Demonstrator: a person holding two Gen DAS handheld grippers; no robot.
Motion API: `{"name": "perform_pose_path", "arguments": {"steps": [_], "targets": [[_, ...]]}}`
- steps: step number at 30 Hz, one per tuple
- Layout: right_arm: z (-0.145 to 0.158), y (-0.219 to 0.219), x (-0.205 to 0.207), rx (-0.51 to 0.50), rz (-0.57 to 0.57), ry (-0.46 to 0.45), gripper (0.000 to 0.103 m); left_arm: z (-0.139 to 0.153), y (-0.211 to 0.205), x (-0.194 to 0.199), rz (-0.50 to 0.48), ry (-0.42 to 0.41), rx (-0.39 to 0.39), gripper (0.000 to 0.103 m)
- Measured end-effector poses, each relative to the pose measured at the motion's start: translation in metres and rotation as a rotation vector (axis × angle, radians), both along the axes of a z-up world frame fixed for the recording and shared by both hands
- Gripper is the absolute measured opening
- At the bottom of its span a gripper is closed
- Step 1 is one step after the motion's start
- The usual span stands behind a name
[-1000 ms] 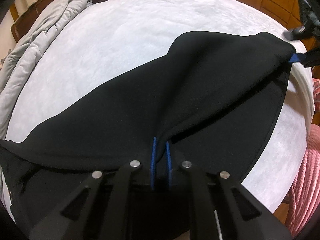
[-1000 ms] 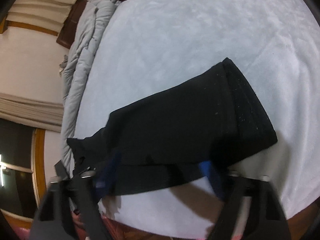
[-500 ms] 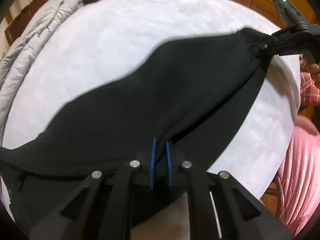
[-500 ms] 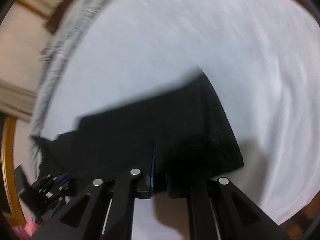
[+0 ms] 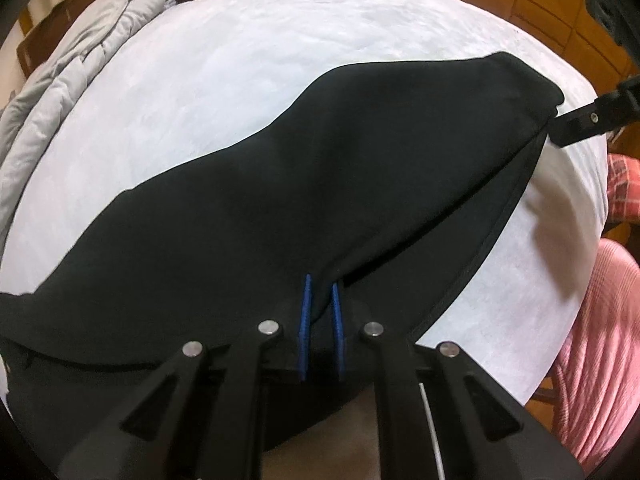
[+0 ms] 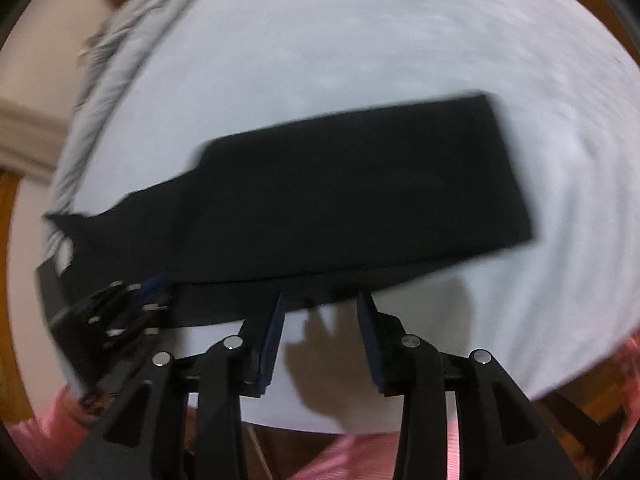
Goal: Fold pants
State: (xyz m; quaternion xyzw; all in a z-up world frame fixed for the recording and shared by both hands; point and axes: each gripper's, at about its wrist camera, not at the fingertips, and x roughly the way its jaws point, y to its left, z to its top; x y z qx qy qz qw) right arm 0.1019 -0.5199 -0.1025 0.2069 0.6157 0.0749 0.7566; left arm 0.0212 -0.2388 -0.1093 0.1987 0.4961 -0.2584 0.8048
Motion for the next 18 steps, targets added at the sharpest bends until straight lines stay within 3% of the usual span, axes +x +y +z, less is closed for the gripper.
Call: {"name": "perform_pose_path", "arguments": {"steps": [4, 7, 9, 11, 12, 13, 18], "targets": [[-0.007, 0.037, 0.029, 0.068, 0.044, -0.049, 0.038, 0.001, 0.010, 0.010, 0.031, 0.029, -0.034, 0.010], [-0.033, 0.056, 0.040, 0.003, 0.056, 0.023, 0.040, 0.002, 0.015, 0.016, 0.056, 0.053, -0.059, 0.012], [-0.047, 0.056, 0.038, 0.011, 0.037, 0.034, 0.040, 0.005, 0.019, 0.019, 0.080, 0.083, -0.080, 0.017], [-0.050, 0.050, 0.036, 0.049, 0.001, 0.027, 0.040, 0.011, 0.028, 0.023, 0.117, 0.138, -0.119, 0.033], [-0.052, 0.046, 0.034, 0.078, -0.024, 0.026, 0.040, 0.014, 0.035, 0.025, 0.143, 0.159, -0.134, 0.063], [-0.054, 0.047, 0.033, 0.088, -0.030, 0.026, 0.040, 0.019, 0.048, 0.025, 0.201, 0.176, -0.156, 0.082], [-0.055, 0.051, 0.031, 0.054, -0.014, 0.022, 0.040, 0.027, 0.116, 0.044, 0.444, 0.260, -0.222, 0.081]]}}
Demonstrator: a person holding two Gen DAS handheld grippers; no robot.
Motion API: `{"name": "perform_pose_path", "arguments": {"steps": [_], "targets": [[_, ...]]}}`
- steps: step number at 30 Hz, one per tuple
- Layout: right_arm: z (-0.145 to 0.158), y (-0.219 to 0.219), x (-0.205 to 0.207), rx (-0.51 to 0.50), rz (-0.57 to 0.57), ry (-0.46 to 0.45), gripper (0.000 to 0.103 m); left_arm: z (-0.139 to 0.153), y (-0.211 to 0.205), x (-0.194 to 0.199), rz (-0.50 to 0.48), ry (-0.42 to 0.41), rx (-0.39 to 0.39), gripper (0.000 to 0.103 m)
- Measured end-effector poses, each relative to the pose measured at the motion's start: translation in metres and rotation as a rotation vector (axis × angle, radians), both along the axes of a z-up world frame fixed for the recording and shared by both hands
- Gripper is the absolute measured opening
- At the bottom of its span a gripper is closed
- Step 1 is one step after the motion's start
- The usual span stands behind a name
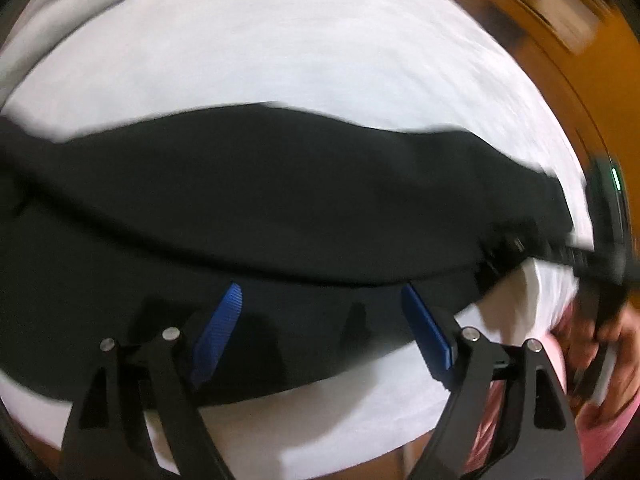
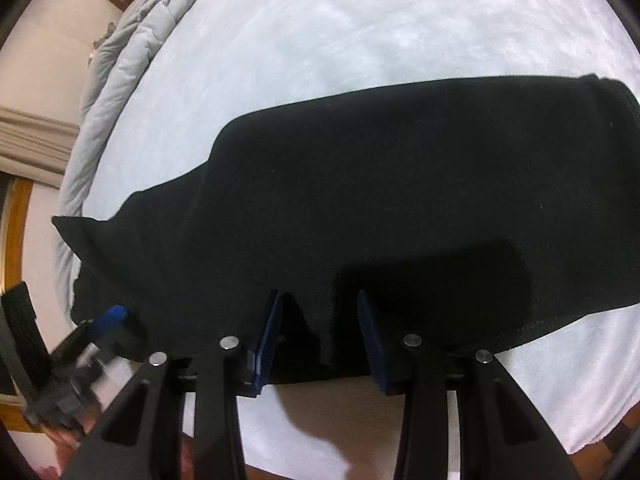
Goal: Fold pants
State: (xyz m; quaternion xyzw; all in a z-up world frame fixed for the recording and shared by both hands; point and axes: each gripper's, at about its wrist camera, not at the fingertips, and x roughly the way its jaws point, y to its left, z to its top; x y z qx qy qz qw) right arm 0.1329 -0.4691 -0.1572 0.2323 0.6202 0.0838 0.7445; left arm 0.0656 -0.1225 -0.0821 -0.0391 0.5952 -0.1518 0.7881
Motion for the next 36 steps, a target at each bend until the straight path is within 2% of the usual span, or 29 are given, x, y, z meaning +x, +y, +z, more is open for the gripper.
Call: {"name": "perform_pose_path", "arguments": {"steps": [2, 4, 8, 11, 12, 13, 14, 15, 16, 18, 20, 24, 25, 27, 30, 31, 32, 34, 36], "targets": [[0.002, 0.011, 0.003, -0.038, 0.013, -0.006, 0.040, -0.005, 0.028, 0.014, 0.094, 0.041, -0.022, 0.081], [0.004, 0.017, 0.000, -0.065, 0.023, -0.011, 0.040, -0.007, 0.042, 0.024, 0.138, 0.058, -0.043, 0.079], [0.005, 0.015, 0.001, -0.057, 0.019, -0.010, 0.040, -0.009, 0.061, 0.049, 0.215, 0.090, -0.120, 0.079], [0.004, 0.016, 0.001, -0.059, 0.020, -0.011, 0.040, -0.015, 0.071, 0.066, 0.253, 0.119, -0.139, 0.079], [0.004, 0.016, 0.001, -0.062, 0.022, -0.012, 0.040, -0.019, 0.075, 0.072, 0.266, 0.137, -0.145, 0.067], [0.004, 0.019, 0.001, -0.063, 0.024, -0.013, 0.040, -0.021, 0.075, 0.072, 0.272, 0.147, -0.152, 0.046], [0.004, 0.018, 0.000, -0.063, 0.026, -0.013, 0.040, -0.023, 0.076, 0.074, 0.275, 0.157, -0.156, 0.035], [0.004, 0.014, -0.004, -0.060, 0.026, -0.013, 0.040, -0.025, 0.078, 0.076, 0.280, 0.162, -0.152, 0.012], [0.004, 0.012, -0.004, -0.052, 0.024, -0.009, 0.040, -0.030, 0.081, 0.069, 0.285, 0.165, -0.170, 0.010], [0.005, 0.007, -0.004, -0.025, 0.014, 0.002, 0.040, -0.030, 0.084, 0.064, 0.303, 0.153, -0.202, 0.006], [0.005, 0.002, -0.002, -0.003, 0.012, 0.013, 0.040, -0.019, 0.085, 0.047, 0.321, 0.092, -0.215, 0.005], [0.005, -0.003, 0.000, 0.034, 0.009, 0.035, 0.040, 0.004, 0.074, -0.012, 0.358, -0.090, -0.141, 0.005], [0.004, -0.004, 0.002, 0.034, 0.011, 0.036, 0.040, 0.005, 0.070, -0.022, 0.362, -0.108, -0.125, 0.005], [0.005, -0.002, 0.004, 0.025, 0.020, 0.037, 0.040, -0.001, 0.064, -0.044, 0.366, -0.122, -0.091, 0.005], [0.007, 0.001, 0.004, -0.003, 0.038, 0.037, 0.040, -0.021, 0.062, -0.059, 0.374, -0.092, -0.071, 0.006], [0.009, 0.002, 0.003, -0.006, 0.037, 0.035, 0.043, -0.029, 0.064, -0.060, 0.379, -0.093, -0.079, 0.006], [0.011, 0.003, 0.002, -0.003, 0.033, 0.034, 0.050, -0.031, 0.064, -0.059, 0.379, -0.097, -0.084, 0.006], [0.016, 0.005, -0.003, 0.010, 0.028, 0.038, 0.057, -0.029, 0.062, -0.055, 0.366, -0.109, -0.066, 0.006], [0.018, 0.005, -0.010, 0.018, 0.029, 0.044, 0.057, -0.028, 0.064, -0.050, 0.352, -0.105, -0.055, 0.006]]}}
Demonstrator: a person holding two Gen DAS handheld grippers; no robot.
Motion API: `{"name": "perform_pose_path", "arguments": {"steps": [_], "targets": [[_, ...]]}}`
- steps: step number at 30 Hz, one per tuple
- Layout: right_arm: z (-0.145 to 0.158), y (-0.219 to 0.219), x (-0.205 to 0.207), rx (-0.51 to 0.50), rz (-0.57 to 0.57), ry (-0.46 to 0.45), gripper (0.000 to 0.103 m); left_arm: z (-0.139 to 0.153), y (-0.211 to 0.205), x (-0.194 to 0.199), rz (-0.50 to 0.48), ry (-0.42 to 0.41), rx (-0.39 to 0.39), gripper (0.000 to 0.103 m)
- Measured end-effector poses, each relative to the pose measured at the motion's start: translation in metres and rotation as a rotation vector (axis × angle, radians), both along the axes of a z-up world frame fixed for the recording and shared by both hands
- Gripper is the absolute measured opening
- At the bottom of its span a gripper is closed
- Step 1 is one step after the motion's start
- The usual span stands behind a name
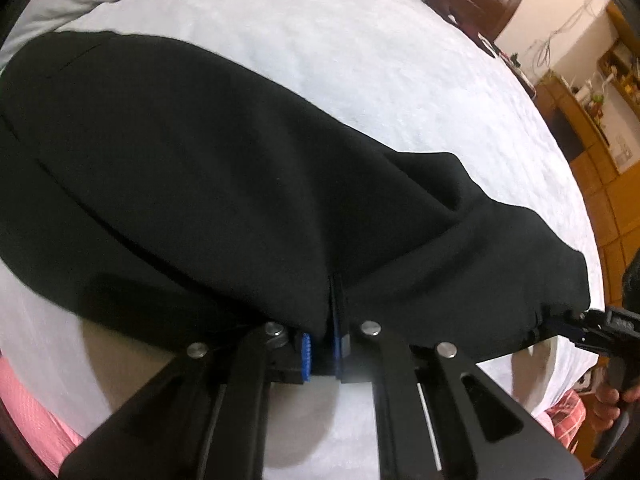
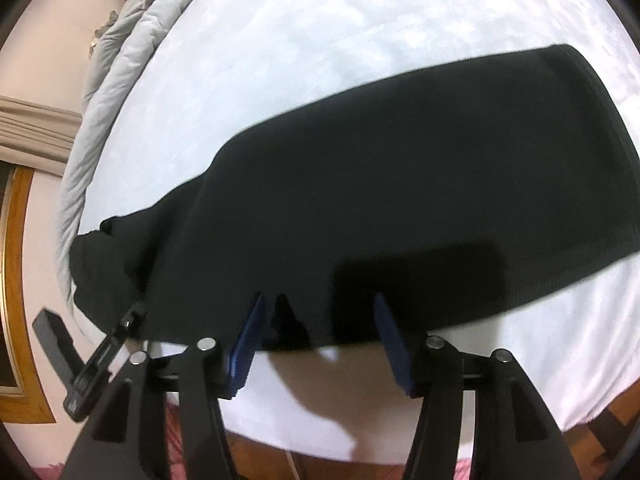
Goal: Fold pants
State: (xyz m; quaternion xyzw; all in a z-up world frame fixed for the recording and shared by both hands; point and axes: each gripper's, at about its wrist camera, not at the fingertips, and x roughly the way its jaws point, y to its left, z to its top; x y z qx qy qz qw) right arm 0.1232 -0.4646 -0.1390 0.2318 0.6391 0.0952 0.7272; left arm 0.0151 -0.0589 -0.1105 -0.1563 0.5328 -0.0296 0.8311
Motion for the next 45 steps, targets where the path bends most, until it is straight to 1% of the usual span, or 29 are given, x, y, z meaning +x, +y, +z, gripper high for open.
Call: {"name": "perform_pose_path", "arguments": {"steps": [3, 5, 6, 11, 14, 17, 18, 20, 21, 22, 24, 25, 27, 30, 33, 34, 36, 37, 38, 39, 41, 44, 45], "targets": [[-0.005, -0.008, -0.014, 0.077, -0.036, 0.034, 0.057, -0.001, 0.004, 0.001, 0.003, 0.016, -0.024, 0.006], [-0.013, -0.013, -0.022, 0.165, -0.074, 0.063, 0.058, -0.002, 0.005, 0.001, -0.001, 0.017, -0.032, 0.007], [-0.015, -0.014, -0.025, 0.188, -0.087, 0.063, 0.058, -0.002, 0.007, 0.001, 0.001, 0.018, -0.035, 0.007], [-0.024, -0.024, -0.020, 0.228, -0.142, 0.056, 0.056, -0.004, 0.017, 0.003, 0.010, 0.029, -0.052, 0.007], [-0.021, -0.024, -0.019, 0.208, -0.138, 0.042, 0.053, -0.003, 0.020, 0.008, 0.008, 0.038, -0.058, 0.009], [-0.019, -0.031, -0.023, 0.213, -0.159, 0.048, 0.052, -0.001, 0.018, 0.011, 0.001, 0.049, -0.050, 0.009], [-0.015, -0.034, -0.025, 0.202, -0.167, 0.046, 0.052, -0.001, 0.016, 0.012, -0.005, 0.054, -0.045, 0.011], [-0.011, -0.036, -0.030, 0.175, -0.162, 0.043, 0.052, 0.002, 0.010, 0.013, -0.027, 0.064, -0.029, 0.022], [-0.007, -0.034, -0.030, 0.159, -0.159, 0.036, 0.052, 0.003, 0.006, 0.014, -0.039, 0.068, -0.026, 0.031], [-0.002, -0.032, -0.031, 0.138, -0.146, 0.027, 0.052, 0.004, 0.001, 0.014, -0.054, 0.073, -0.013, 0.037], [0.005, -0.024, -0.030, 0.105, -0.125, 0.015, 0.052, 0.005, -0.006, 0.015, -0.068, 0.073, -0.001, 0.043], [0.008, -0.021, -0.030, 0.106, -0.114, 0.005, 0.052, 0.005, -0.008, 0.016, -0.069, 0.078, -0.001, 0.046], [0.002, -0.015, -0.026, 0.092, -0.095, 0.023, 0.052, 0.004, -0.010, 0.019, -0.065, 0.083, -0.003, 0.050], [-0.011, -0.009, -0.019, 0.113, -0.103, 0.060, 0.053, 0.004, -0.012, 0.021, -0.072, 0.086, 0.010, 0.051], [-0.017, -0.016, -0.015, 0.157, -0.152, 0.047, 0.053, 0.002, -0.013, 0.023, -0.085, 0.090, 0.021, 0.053], [-0.020, -0.021, -0.012, 0.187, -0.176, 0.049, 0.053, 0.002, -0.013, 0.023, -0.090, 0.091, 0.021, 0.054], [-0.026, -0.027, -0.009, 0.222, -0.214, 0.057, 0.049, 0.001, -0.015, 0.026, -0.096, 0.093, 0.024, 0.055], [-0.026, -0.027, -0.008, 0.223, -0.221, 0.057, 0.038, 0.001, -0.015, 0.027, -0.097, 0.095, 0.026, 0.056], [-0.023, -0.027, -0.007, 0.208, -0.210, 0.042, 0.017, 0.001, -0.014, 0.028, -0.097, 0.097, 0.024, 0.056], [-0.018, -0.027, -0.007, 0.191, -0.186, 0.014, 0.012, 0.001, -0.012, 0.028, -0.097, 0.099, 0.017, 0.056], [-0.011, -0.028, -0.011, 0.198, -0.172, -0.008, 0.005, 0.002, -0.011, 0.031, -0.092, 0.103, 0.009, 0.052], [0.004, -0.037, -0.019, 0.206, -0.154, -0.047, 0.004, 0.004, -0.004, 0.028, -0.091, 0.100, -0.014, 0.043], [0.007, -0.039, -0.023, 0.206, -0.153, -0.053, 0.004, 0.004, -0.004, 0.026, -0.094, 0.105, -0.020, 0.037]]}}
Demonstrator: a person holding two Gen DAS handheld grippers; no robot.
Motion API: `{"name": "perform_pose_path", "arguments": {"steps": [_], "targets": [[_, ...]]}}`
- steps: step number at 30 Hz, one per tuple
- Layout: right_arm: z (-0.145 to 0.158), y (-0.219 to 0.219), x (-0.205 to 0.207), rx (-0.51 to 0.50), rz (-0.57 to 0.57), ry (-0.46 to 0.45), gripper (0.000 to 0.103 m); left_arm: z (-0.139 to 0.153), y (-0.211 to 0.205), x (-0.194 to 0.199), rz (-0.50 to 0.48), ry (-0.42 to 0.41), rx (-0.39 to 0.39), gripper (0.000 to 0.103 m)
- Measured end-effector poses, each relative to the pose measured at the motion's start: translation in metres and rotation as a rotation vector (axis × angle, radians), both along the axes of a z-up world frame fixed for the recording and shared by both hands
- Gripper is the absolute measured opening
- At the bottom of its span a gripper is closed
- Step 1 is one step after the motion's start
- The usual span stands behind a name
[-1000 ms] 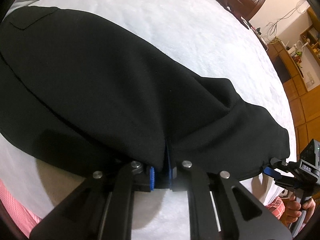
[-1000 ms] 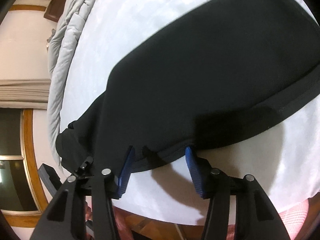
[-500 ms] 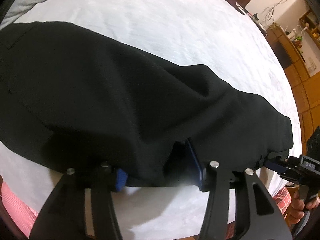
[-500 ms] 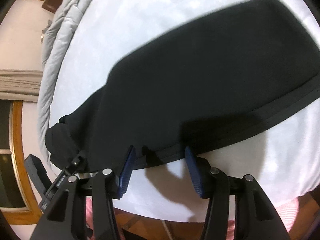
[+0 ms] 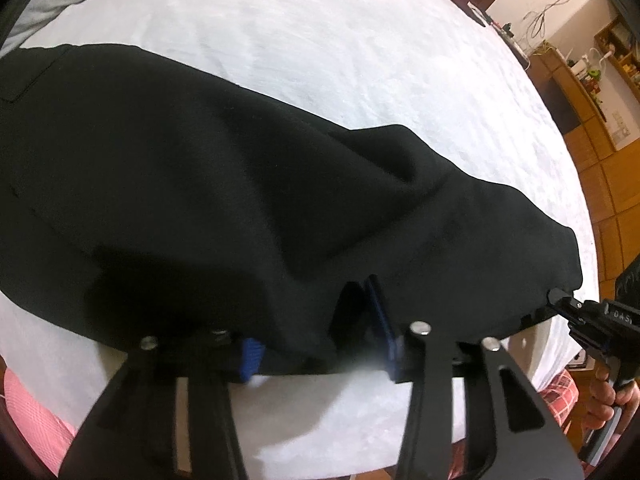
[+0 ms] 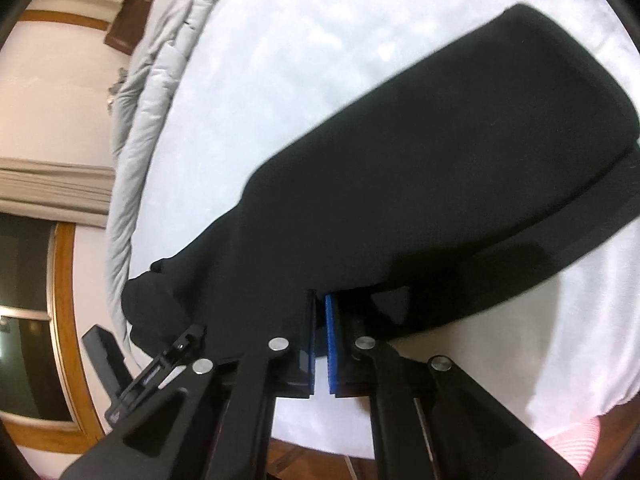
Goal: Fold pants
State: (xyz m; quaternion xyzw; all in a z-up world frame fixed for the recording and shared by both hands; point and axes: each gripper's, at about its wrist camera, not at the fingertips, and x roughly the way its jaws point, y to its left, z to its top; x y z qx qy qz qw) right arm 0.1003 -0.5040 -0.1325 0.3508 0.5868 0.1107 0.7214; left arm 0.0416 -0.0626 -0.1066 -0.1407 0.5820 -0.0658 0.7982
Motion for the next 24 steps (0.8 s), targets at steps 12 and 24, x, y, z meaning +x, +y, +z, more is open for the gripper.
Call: {"name": "perform_pose_path", "arguments": {"steps": [12, 24], "targets": [[-0.023, 0.008, 0.000, -0.105, 0.051, 0.126, 0.017, -0.009, -0.021, -0.010, -0.073, -0.024, 0.060, 0.036], [-0.016, 0.030, 0.023, -0.217, 0.074, 0.073, 0.018, -0.006, -0.019, -0.011, -0.080, -0.016, 0.031, 0.040]]}}
